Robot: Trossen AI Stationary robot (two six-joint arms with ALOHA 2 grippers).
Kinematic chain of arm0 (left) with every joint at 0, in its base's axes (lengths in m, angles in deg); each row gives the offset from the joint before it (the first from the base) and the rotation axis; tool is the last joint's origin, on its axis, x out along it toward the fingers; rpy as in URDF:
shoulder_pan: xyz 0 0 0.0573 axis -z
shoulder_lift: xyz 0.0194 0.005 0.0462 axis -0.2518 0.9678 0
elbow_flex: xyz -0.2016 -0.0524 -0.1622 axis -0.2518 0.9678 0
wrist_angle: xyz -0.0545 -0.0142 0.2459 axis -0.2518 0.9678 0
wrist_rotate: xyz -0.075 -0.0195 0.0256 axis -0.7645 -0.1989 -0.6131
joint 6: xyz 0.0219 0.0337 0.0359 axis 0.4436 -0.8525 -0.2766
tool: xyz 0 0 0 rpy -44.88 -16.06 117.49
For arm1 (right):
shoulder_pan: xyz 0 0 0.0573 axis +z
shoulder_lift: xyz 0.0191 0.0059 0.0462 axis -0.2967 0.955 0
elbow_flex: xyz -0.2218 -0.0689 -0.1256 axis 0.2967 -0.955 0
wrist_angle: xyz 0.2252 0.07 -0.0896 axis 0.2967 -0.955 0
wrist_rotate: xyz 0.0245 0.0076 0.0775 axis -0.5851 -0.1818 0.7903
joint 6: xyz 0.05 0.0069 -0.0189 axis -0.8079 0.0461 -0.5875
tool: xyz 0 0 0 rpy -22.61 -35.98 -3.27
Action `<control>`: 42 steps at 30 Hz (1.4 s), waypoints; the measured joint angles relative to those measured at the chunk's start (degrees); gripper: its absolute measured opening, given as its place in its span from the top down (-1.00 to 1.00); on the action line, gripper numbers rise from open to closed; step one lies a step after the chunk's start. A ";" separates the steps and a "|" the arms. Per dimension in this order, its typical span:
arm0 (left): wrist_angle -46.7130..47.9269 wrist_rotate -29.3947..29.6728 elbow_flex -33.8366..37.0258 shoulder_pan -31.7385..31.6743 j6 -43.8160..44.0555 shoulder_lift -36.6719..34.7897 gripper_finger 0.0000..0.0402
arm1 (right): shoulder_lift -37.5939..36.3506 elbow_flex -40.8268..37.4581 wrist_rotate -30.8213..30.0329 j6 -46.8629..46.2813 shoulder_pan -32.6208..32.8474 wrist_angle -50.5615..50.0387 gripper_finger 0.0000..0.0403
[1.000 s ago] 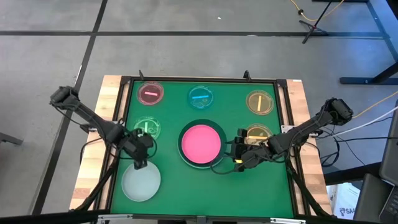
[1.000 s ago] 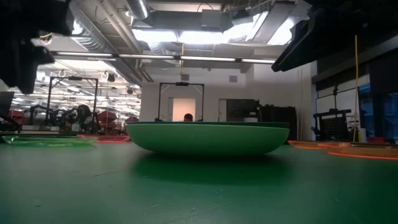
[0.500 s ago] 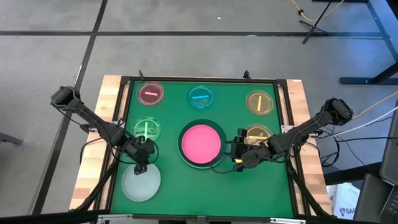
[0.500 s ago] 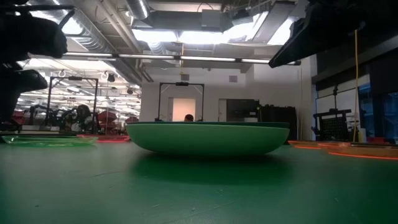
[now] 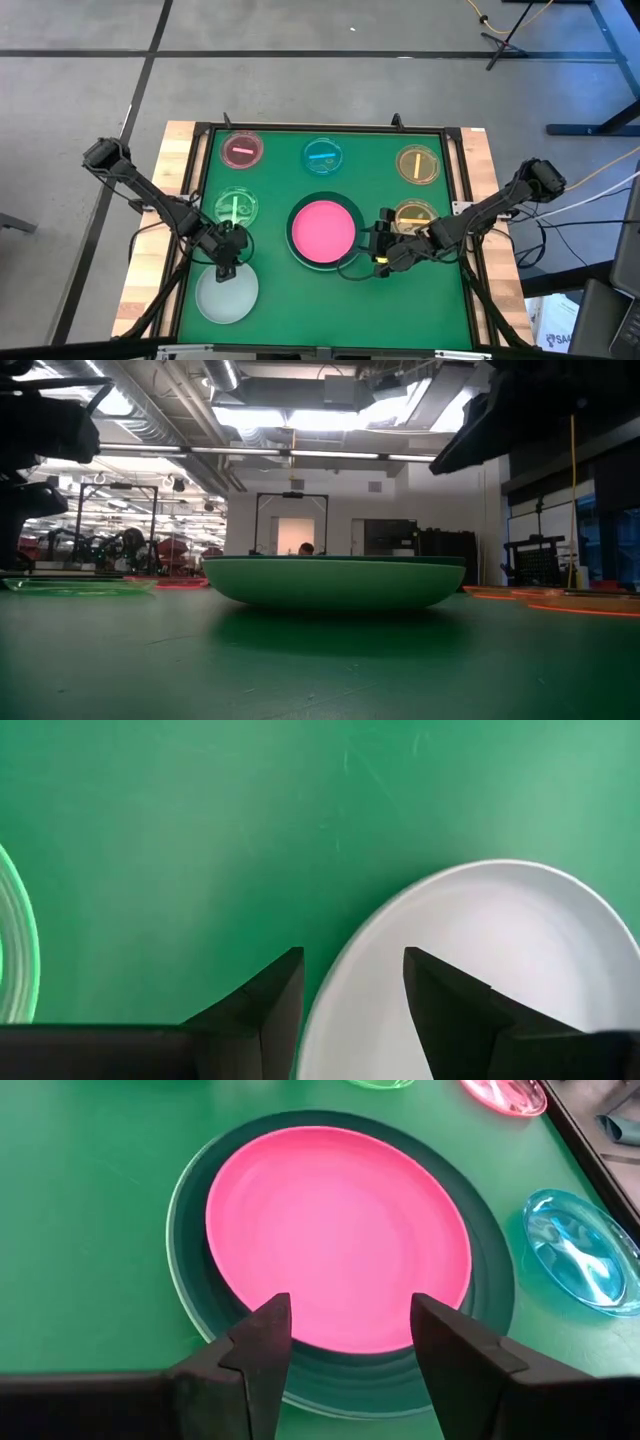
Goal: Stack plastic plates
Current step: Stack the gray plate on top of the pink plate
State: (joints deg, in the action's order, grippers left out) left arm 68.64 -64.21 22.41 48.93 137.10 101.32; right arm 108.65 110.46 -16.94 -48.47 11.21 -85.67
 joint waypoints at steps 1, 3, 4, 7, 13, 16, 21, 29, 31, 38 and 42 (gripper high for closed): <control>0.04 -0.04 0.00 0.00 -0.04 0.00 0.17 | 0.10 0.00 -0.01 0.00 0.00 0.03 0.04; 0.50 0.51 0.00 0.00 -0.41 0.00 0.17 | 0.37 0.02 -0.03 0.00 0.00 0.33 0.04; 0.91 0.98 0.00 0.00 -0.68 0.00 0.17 | 0.47 0.00 -0.01 0.02 0.00 0.19 0.04; 1.14 0.93 0.00 -0.05 -2.13 0.00 0.17 | 0.74 0.00 -0.01 0.02 0.00 0.74 0.04; 5.27 -1.72 0.19 0.41 -2.08 0.00 0.17 | 1.47 0.00 0.00 0.12 0.00 0.88 0.04; 5.20 -2.64 1.77 1.23 -1.86 0.00 0.17 | 2.29 0.00 0.00 0.11 0.00 1.21 0.04; 2.20 -4.96 4.54 1.36 -0.66 0.00 0.17 | 3.06 0.00 0.00 0.15 0.00 1.27 0.04; 1.59 -5.64 5.09 1.14 -0.39 -0.09 0.34 | 3.03 0.00 -0.46 0.21 0.00 1.45 0.04; 1.84 -5.69 5.11 1.14 -0.84 -0.07 0.44 | 3.03 0.00 -0.46 0.21 0.00 1.43 0.04; 1.29 -6.74 5.20 1.16 -1.65 0.02 0.84 | 3.01 0.00 -0.43 0.21 0.02 1.29 0.04; 1.89 -7.20 4.57 0.74 -1.46 0.00 0.96 | 2.91 0.63 1.21 2.52 0.00 0.82 0.04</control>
State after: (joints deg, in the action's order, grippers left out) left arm 70.53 -71.41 26.98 49.67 135.64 101.32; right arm 111.56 111.09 -15.73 -45.95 11.21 -84.85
